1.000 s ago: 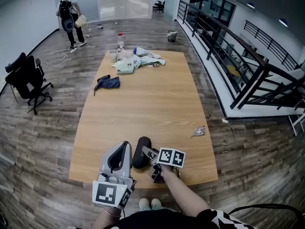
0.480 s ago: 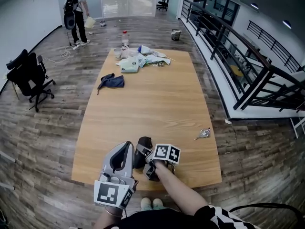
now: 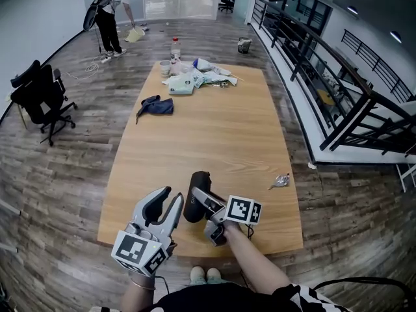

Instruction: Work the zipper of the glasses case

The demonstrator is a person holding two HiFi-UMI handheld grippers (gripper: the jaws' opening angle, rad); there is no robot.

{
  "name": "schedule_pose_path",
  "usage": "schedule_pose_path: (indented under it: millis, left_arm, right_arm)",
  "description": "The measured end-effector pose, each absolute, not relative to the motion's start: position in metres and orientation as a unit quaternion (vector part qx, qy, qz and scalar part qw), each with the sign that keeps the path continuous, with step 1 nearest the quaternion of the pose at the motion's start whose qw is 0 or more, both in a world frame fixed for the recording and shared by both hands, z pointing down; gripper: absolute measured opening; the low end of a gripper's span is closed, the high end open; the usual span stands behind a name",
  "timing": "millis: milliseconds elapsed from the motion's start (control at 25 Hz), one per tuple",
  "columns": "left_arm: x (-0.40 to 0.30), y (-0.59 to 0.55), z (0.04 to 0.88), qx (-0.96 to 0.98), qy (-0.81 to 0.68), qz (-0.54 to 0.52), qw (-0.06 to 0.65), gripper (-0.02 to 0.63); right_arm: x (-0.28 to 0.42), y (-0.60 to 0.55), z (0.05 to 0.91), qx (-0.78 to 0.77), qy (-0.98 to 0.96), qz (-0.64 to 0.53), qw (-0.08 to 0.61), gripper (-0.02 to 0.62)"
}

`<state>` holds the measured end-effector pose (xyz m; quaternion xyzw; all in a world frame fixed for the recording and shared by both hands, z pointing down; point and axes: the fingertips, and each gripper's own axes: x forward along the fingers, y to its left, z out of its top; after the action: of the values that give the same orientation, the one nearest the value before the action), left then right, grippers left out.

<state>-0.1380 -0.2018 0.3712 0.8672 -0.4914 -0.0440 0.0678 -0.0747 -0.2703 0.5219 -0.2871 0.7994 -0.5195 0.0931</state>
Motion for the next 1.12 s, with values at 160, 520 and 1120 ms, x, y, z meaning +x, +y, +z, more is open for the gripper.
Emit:
schedule_pose_path:
  millis: [160, 520, 1120]
  left_arm:
    - [-0.126, -0.200, 0.379, 0.910, -0.391, -0.037, 0.133, 0.292]
    - [-0.070, -0.179, 0.346, 0.966, -0.209, 0.008, 0.152, 0.474]
    - [-0.027, -0.156, 0.321, 0.982, -0.160, 0.099, -0.005, 0.476]
  right_arm:
    - [-0.065, -0.261, 0.426, -0.176, 0.864, -0.435, 0.181, 0.276]
    - [-0.060, -0.199, 0.290, 0.009, 0.939, -0.253, 0.233, 0.276]
    - [-0.073, -0.149, 0.274, 0.080, 0.966, -0.169, 0.178, 0.276]
